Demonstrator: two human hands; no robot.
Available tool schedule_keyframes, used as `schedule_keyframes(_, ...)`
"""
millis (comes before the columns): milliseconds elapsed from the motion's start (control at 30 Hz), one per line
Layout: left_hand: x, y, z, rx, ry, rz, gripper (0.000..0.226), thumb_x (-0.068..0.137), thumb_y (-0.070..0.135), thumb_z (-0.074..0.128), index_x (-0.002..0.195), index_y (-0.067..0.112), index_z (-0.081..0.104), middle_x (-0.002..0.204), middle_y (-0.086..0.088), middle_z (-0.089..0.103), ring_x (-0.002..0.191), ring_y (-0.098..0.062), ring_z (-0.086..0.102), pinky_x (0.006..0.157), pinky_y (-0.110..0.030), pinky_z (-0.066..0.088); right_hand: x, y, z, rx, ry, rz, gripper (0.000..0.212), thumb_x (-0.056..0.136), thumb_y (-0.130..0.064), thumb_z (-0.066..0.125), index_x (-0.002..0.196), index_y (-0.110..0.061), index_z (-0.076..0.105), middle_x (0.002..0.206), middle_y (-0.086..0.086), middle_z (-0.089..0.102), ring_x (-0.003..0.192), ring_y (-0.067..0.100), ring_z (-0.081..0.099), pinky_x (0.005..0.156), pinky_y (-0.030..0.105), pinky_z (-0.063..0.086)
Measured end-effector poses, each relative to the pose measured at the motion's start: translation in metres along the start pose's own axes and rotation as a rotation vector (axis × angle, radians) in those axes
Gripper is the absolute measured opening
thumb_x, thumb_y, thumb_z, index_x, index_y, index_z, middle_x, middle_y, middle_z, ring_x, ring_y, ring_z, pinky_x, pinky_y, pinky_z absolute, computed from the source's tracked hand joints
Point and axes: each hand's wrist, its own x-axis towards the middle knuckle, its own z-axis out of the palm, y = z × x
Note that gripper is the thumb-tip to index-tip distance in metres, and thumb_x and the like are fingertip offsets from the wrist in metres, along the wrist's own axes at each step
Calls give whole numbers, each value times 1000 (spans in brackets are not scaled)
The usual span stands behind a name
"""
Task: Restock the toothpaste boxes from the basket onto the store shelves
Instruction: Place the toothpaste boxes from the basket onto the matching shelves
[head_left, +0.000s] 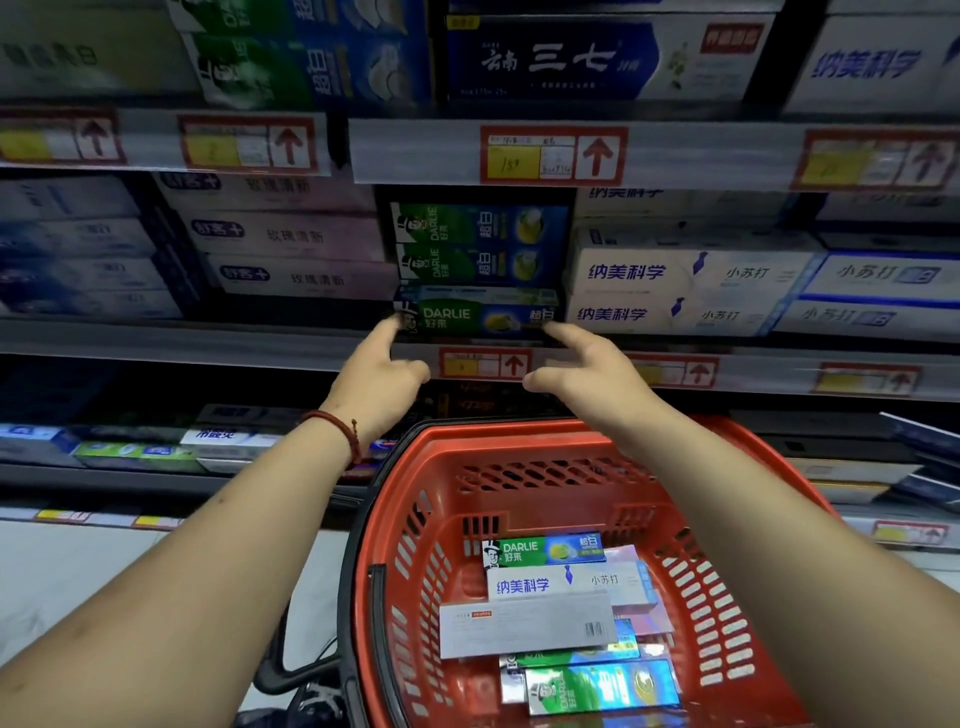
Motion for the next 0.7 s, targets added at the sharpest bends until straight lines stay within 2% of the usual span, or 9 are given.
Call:
schedule_keyframes(33, -6, 3, 1, 77, 67, 36, 67, 93, 18, 60, 154, 29, 36, 126, -8, 66, 107, -36, 67, 94, -47, 56, -1, 2, 2, -44, 12, -24, 76, 91, -17, 72, 157, -26, 37, 159, -1, 41, 142, 18, 44, 108, 33, 42)
schedule_keyframes(133, -25, 11, 14, 113, 144, 187, 44, 92, 14, 61, 134, 26, 58, 121, 4, 67, 91, -14, 67, 82, -31, 56, -3, 8, 5, -189, 22, -89, 70, 92, -19, 71, 155, -29, 41, 152, -2, 50, 132, 18, 55, 108, 40, 49)
schedule_keyframes(200, -34, 7, 28, 98, -4, 189, 32, 89, 13, 65, 118, 26, 67, 107, 8, 71, 91, -11, 69, 86, -28, 57, -5, 12, 6, -257, 2, -109, 64, 90, -21, 73, 149, -28, 49, 139, -4, 60, 114, 20, 67, 100, 40, 54)
schedule_keyframes(333, -47, -16, 62, 172, -281, 48, 18, 75, 35, 71, 92, 29, 73, 87, 5, 76, 81, -17, 72, 86, -42, 60, -9, 30, 6, -321, -132, -26, 52, 87, -18, 77, 136, -17, 62, 120, 1, 71, 104, 16, 68, 92, 31, 54)
schedule_keyframes(400, -52, -32, 76, 160, -345, -58, 6, 81, 27, 71, 87, 25, 73, 88, -3, 77, 86, -25, 75, 85, -43, 60, -13, 46, 8, -330, -232, 79, 52, 83, -12, 81, 132, -11, 64, 112, 5, 73, 93, 16, 69, 82, 28, 55)
schedule_keyframes(467, -53, -50, 89, 173, -359, -140, 11, 87, 20, 66, 79, 22, 73, 91, -6, 78, 91, -29, 75, 82, -39, 59, -18, 64, 11, -381, -349, 173, 56, 81, -10, 83, 133, -10, 63, 114, 8, 73, 93, 19, 70, 84, 28, 56)
schedule_keyframes(533, -55, -66, 101, 194, -360, -216, 17, 88, 21, 63, 75, 16, 73, 91, -10, 78, 86, -32, 75, 81, -35, 58, -22, 84, 14, -432, -452, 268, 60, 82, -16, 83, 137, -12, 60, 120, 8, 70, 101, 24, 72, 92, 37, 59)
schedule_keyframes(633, -59, -91, 121, 280, -375, -320, 19, 89, 24, 62, 78, 13, 72, 74, -13, 66, 70, -29, 61, 70, -34, 54, -32, 114, 22, -460, -510, 403, 48, 88, -26, 78, 130, -10, 63, 123, 10, 68, 100, 27, 70, 85, 39, 60)
schedule_keyframes(700, -62, -109, 134, 393, -372, -359, 29, 90, 26, 62, 65, 10, 61, 63, -8, 58, 67, -27, 54, 64, -30, 45, -41, 133, 30, -472, -491, 464, 36, 93, -29, 73, 120, -6, 68, 118, 15, 68, 92, 25, 66, 76, 34, 57)
